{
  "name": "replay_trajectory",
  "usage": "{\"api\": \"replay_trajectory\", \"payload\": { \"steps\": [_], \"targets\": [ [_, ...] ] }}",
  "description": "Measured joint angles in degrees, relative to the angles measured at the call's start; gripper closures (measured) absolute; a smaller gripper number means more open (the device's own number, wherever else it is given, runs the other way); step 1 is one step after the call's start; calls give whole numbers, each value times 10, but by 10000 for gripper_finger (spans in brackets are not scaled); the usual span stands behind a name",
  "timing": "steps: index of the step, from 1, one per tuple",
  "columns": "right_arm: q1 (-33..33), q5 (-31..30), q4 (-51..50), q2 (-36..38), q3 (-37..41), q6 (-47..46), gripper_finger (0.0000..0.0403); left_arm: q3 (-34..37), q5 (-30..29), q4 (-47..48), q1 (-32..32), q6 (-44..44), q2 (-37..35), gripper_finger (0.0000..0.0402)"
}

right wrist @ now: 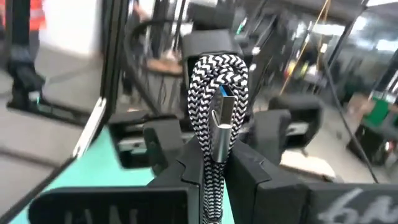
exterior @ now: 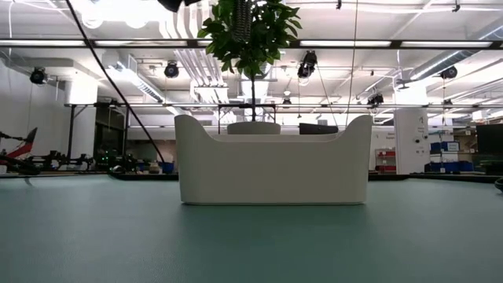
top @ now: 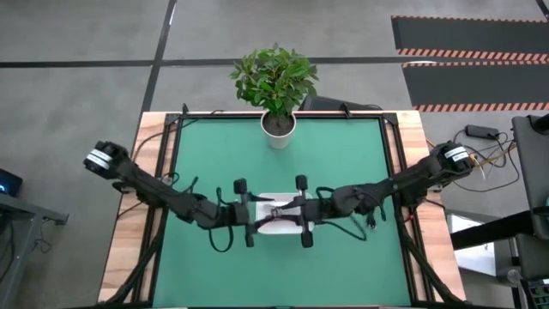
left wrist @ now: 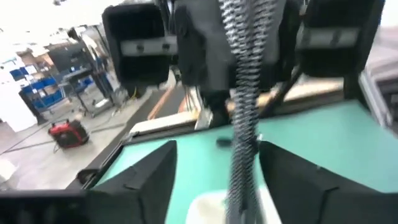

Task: Pick and place USB-C Cables
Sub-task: Put the white striped charger cable into the white bin

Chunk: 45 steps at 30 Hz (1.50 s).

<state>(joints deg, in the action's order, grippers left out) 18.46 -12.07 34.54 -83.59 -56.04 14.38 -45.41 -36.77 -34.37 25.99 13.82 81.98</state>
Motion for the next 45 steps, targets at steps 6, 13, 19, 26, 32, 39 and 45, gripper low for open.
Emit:
{"api": "replay_trajectory", "payload": {
  "steps": [6,13,19,26,32,39,45],
  "targets": [
    [-4,-34,-340,3,-157,-56,374,1,0,207,5,-27,-88,146],
    [-28,-27,-683,-58,-358,-156,374,19,-5,325,4,-90,-170,143],
    [-52,17,-840,-154,-489,-189,374,54,-9,337,4,-100,-217,143],
    [-65,35,-963,-260,-596,-189,374,81,-36,331,4,-127,-273,143],
    [-73,46,-994,-313,-618,-188,374,93,-37,334,4,-161,-309,143],
    [-80,65,-994,-344,-618,-189,374,93,-37,335,4,-167,-305,143],
    [-81,66,-992,-361,-618,-189,374,93,-37,334,4,-166,-303,143]
  ]
}}
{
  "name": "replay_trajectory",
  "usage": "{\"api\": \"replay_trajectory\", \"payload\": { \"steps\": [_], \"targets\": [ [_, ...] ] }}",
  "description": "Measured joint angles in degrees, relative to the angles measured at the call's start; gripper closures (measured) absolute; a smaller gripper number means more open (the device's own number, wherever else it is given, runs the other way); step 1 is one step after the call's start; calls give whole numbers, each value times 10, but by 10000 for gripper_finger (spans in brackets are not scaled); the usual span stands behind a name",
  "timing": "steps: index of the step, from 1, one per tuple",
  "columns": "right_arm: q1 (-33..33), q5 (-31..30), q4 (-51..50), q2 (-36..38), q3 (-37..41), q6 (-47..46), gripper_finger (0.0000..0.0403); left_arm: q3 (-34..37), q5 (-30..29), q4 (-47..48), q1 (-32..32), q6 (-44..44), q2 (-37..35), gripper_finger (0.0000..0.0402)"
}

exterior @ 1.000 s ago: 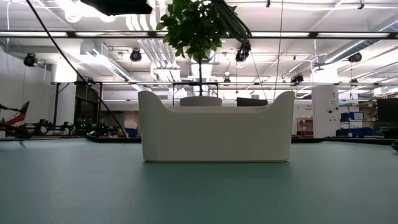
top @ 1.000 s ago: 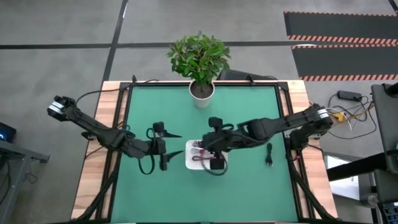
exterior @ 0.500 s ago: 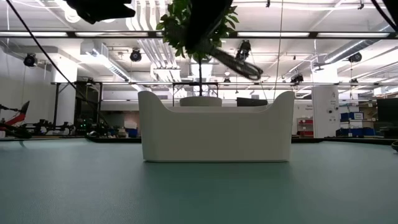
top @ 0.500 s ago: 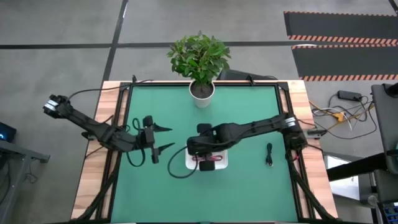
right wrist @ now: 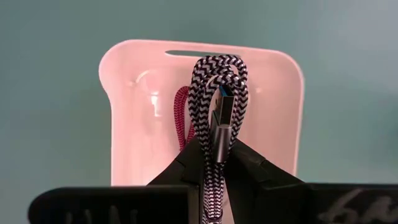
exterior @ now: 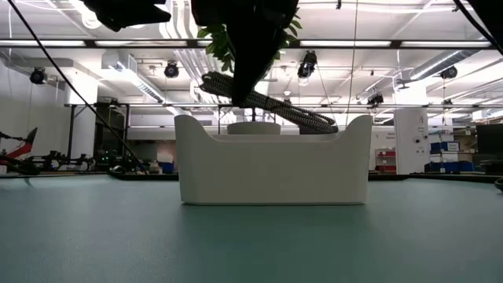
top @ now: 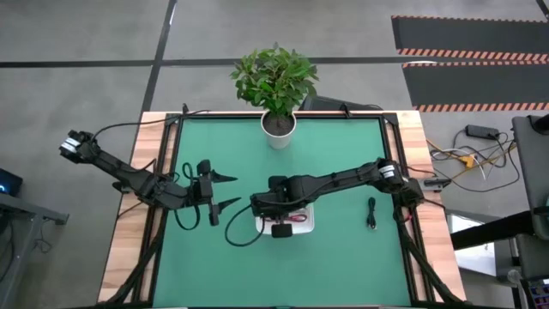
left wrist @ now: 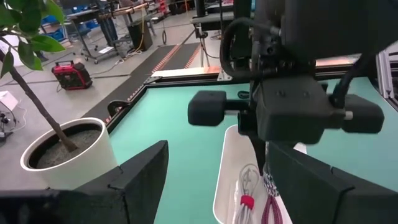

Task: Pick and place USB-C Cables
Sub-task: Put the white striped charger cable into the white bin

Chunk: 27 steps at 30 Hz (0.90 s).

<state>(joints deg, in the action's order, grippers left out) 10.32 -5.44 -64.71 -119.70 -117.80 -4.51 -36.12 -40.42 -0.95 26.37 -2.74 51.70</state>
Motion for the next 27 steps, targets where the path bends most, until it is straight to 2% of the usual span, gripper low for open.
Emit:
{"api": "replay_trajectory", "payload": {
  "steps": [7,27],
  "targets": [
    [-9,45,-1,-14,0,-15,374,0,0,-1,0,0,0,143],
    [-11,44,6,-43,0,-14,374,0,0,-1,0,1,0,143]
  ]
}}
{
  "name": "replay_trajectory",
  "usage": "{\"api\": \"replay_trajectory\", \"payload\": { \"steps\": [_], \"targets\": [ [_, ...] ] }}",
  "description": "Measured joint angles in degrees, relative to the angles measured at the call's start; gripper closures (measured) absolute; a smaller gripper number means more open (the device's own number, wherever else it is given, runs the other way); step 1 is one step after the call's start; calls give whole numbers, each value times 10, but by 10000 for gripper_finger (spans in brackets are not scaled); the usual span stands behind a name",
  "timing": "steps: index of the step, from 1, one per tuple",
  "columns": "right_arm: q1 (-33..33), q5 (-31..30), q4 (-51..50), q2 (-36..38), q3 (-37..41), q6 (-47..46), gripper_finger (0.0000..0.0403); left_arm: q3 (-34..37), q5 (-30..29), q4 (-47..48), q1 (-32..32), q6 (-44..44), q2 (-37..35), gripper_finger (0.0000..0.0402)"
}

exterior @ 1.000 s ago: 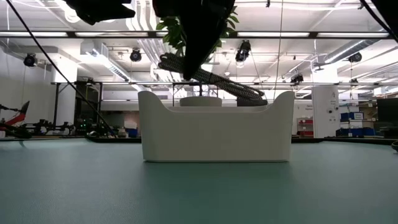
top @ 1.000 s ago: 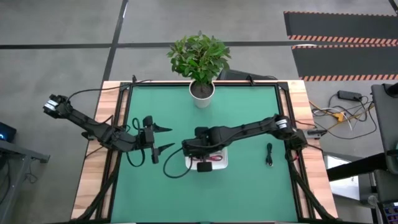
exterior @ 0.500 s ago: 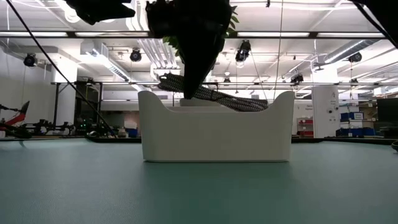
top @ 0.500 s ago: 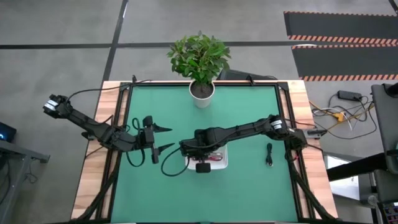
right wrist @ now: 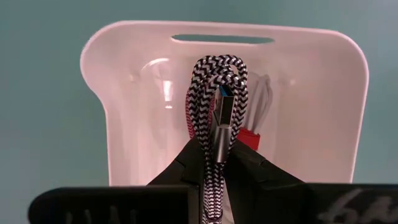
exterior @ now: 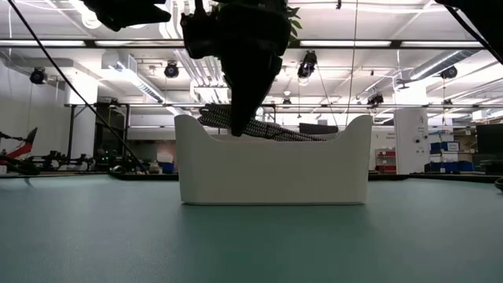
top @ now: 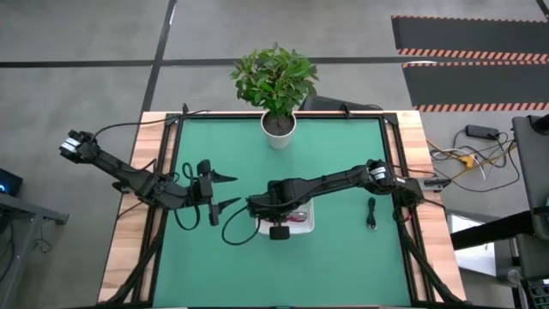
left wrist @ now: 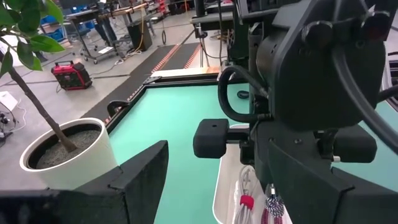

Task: Pick and place USB-C Cables
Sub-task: Put the white striped charger cable into the white bin

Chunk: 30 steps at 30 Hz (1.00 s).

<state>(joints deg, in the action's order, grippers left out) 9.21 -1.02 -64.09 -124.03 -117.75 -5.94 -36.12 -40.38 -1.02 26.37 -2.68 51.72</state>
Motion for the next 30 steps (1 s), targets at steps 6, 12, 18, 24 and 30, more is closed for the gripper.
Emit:
{"api": "replay_trajectory", "payload": {
  "steps": [6,12,18,24,30],
  "targets": [
    [-2,0,5,0,2,-5,374,0,0,0,0,0,0,143],
    [-3,0,8,0,8,-10,374,0,0,0,0,0,0,143],
    [-3,0,18,0,25,-11,374,0,0,0,0,0,0,143],
    [-3,0,27,0,50,-10,374,0,0,0,0,0,0,143],
    [-3,0,53,0,73,-10,374,0,0,0,0,0,0,143]
  ]
}}
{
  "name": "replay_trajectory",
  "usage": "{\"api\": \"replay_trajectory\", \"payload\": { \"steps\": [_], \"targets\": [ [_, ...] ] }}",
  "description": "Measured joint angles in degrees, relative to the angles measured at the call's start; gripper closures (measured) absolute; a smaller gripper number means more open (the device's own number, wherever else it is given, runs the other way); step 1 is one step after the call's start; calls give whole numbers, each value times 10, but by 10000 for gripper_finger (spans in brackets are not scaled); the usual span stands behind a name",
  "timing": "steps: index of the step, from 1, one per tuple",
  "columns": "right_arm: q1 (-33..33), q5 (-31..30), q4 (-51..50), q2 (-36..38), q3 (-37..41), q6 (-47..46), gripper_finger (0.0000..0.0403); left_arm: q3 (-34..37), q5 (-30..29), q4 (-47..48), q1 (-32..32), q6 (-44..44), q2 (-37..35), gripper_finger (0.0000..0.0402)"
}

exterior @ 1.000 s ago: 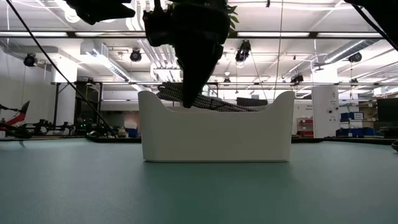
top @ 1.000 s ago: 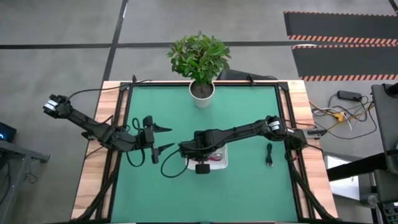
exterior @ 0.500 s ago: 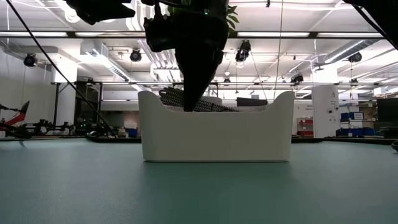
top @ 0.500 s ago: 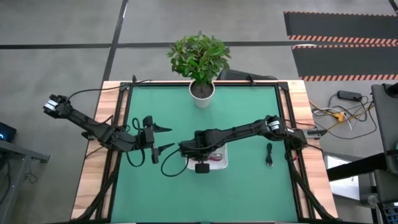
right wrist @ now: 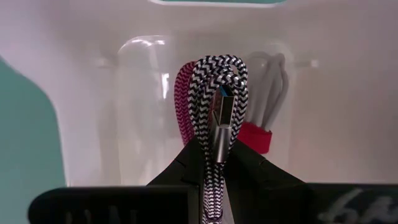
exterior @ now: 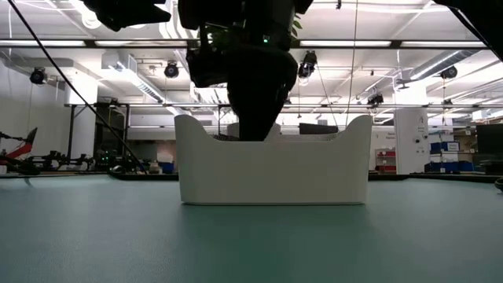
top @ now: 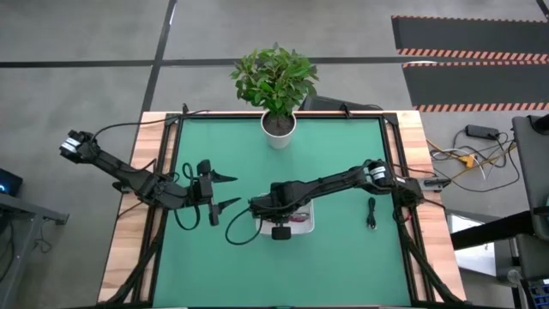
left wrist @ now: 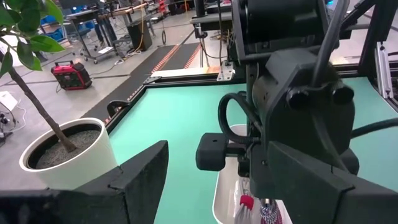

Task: Pick and place USB-C Cables
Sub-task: Put the white striped charger cable into the white bin

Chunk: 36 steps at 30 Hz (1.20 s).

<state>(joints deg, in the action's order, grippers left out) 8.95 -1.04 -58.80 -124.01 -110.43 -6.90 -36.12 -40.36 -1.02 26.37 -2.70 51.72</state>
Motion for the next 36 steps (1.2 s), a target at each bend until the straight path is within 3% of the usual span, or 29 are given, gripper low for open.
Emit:
{"api": "replay_trajectory", "payload": {
  "steps": [36],
  "targets": [
    [-9,0,44,0,20,8,369,0,0,0,0,0,0,143]
  ]
}}
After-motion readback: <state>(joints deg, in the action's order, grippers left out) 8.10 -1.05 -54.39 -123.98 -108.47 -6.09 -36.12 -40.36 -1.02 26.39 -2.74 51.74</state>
